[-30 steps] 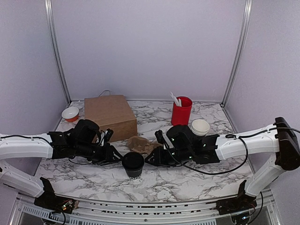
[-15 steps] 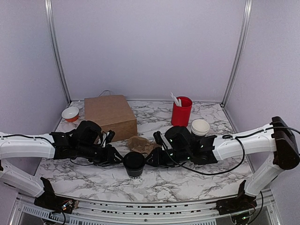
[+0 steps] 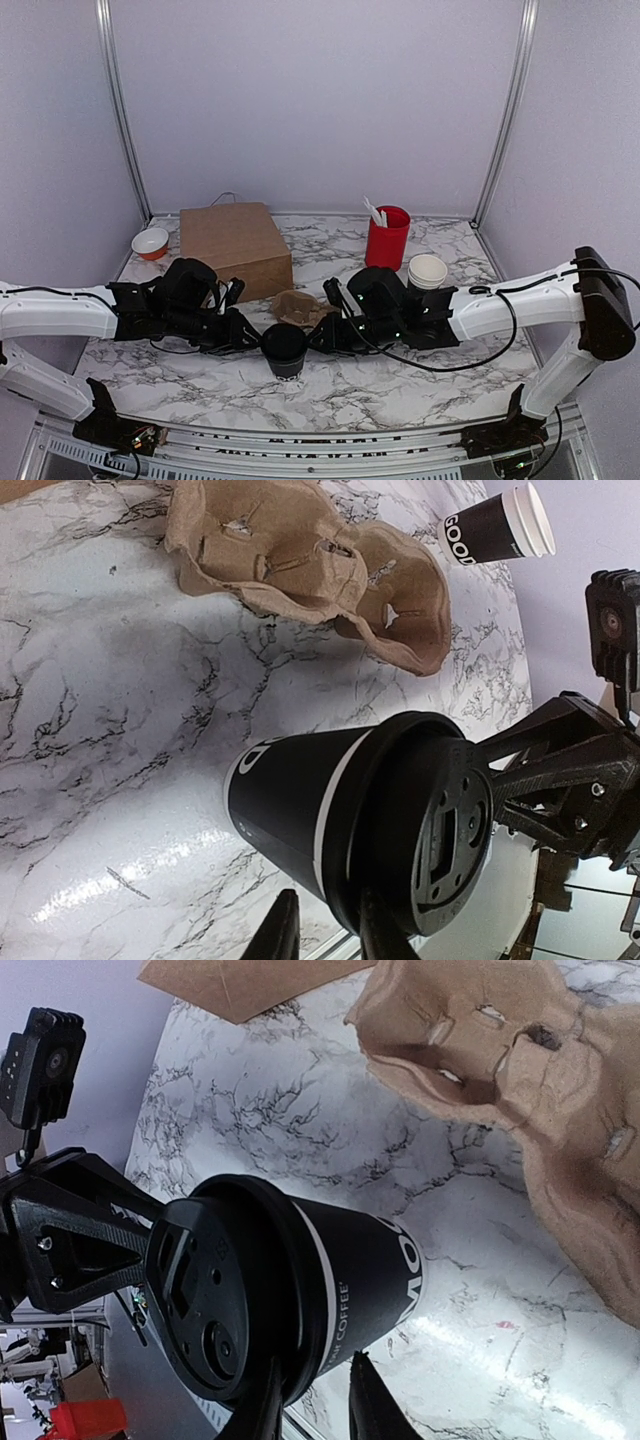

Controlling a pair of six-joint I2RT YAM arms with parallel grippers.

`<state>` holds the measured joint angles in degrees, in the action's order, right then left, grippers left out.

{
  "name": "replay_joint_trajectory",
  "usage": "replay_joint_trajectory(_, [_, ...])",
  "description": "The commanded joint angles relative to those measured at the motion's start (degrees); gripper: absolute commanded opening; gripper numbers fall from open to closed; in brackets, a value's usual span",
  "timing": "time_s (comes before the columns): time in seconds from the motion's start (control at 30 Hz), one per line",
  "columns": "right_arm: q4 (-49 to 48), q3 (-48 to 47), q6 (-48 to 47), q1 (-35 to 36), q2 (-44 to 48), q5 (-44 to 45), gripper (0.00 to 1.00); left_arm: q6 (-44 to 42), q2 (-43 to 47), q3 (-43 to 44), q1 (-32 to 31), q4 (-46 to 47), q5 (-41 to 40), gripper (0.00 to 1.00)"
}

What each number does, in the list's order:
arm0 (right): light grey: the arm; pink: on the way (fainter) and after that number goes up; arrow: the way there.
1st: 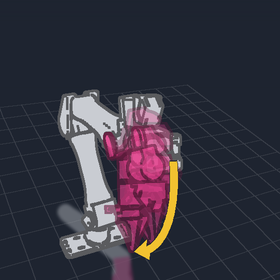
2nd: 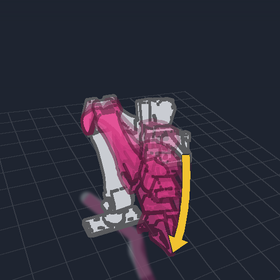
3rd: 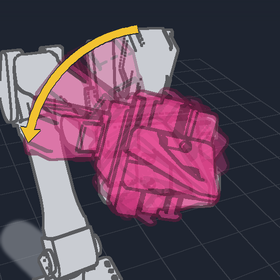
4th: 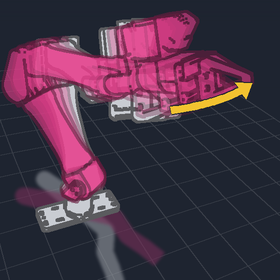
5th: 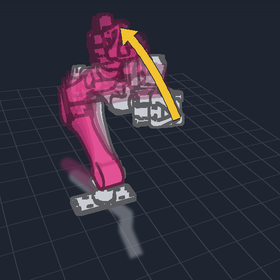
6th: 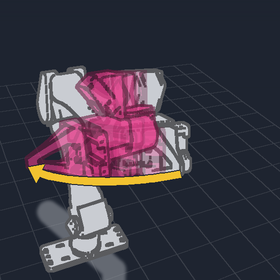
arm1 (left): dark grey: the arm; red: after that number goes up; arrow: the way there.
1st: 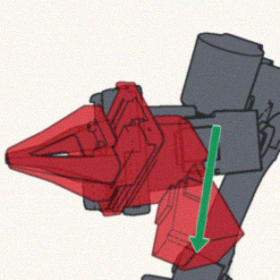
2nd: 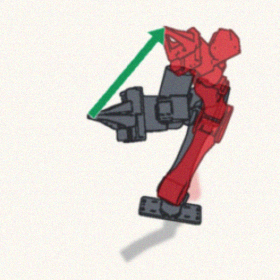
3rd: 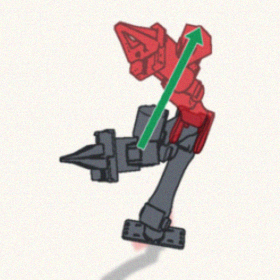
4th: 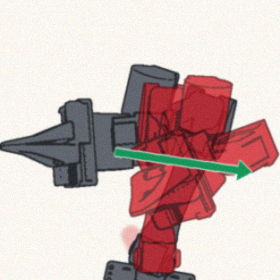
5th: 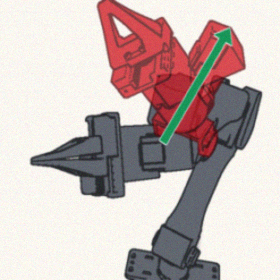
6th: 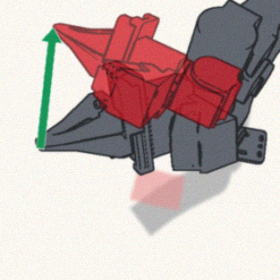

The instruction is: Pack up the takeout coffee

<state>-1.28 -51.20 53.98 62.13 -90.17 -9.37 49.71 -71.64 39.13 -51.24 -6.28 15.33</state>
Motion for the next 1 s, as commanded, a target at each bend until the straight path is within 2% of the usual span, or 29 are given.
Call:
replay_joint_trajectory(0.0, [4.45,-2.97,-1.90,0.50,-2.32,1.46,0.23,-0.12,-1.11,-1.16,-1.09,-1.34,-1.52,0.22])
replay_joint_trajectory(0.3, [7.37,-2.52,-2.43,1.74,-4.16,2.88,0.18,0.61,-2.54,-2.62,-2.74,-2.61,-3.04,0.15])
replay_joint_trajectory(0.63, [9.64,1.31,-1.72,2.18,-3.67,5.02,0.16,1.43,-3.07,-4.22,-3.16,-2.59,-3.81,0.13])
replay_joint_trajectory(0.97, [13.43,-4.50,-3.52,2.73,-2.93,7.44,0.16,0.78,-1.91,-2.05,-3.18,-4.18,-4.45,0.13])
